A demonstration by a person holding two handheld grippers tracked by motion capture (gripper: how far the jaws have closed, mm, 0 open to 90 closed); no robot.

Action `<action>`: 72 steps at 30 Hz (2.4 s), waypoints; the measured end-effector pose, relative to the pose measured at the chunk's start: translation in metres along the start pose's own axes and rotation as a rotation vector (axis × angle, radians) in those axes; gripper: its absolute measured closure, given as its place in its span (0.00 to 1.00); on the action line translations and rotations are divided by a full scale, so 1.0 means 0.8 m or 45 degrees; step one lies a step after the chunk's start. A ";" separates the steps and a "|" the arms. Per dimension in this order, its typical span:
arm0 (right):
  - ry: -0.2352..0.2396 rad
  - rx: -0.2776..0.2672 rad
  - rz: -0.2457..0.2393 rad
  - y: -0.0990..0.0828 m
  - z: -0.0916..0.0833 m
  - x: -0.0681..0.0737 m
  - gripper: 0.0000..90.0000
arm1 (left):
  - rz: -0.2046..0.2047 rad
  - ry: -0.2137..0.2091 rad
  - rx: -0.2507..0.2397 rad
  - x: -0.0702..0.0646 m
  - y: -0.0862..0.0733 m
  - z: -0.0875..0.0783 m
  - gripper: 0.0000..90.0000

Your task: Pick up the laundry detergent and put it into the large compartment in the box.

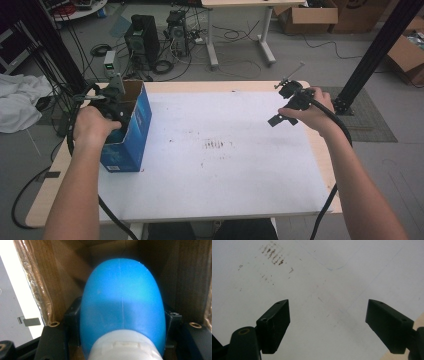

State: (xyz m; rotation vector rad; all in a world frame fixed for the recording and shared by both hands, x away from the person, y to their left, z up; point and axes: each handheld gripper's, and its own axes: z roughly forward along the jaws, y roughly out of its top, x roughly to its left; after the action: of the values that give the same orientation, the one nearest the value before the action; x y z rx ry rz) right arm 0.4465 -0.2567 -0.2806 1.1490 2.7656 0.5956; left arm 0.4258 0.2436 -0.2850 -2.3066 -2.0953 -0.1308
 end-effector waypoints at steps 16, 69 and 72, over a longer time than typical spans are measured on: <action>0.000 -0.002 -0.005 0.001 -0.002 0.000 0.22 | -0.009 0.002 -0.001 0.001 -0.001 0.000 0.40; -0.005 0.001 -0.008 0.010 -0.013 0.011 0.21 | 0.457 -0.059 -0.283 -0.091 -0.022 -0.110 0.21; -0.015 0.013 -0.010 0.010 -0.014 0.011 0.21 | 0.529 -0.081 -0.303 -0.114 -0.023 -0.113 0.20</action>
State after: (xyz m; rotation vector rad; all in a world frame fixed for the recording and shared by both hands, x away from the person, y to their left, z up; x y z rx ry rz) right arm 0.4429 -0.2492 -0.2665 1.1392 2.7655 0.5728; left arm 0.3946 0.1481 -0.2028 -2.8626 -1.6511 -0.3141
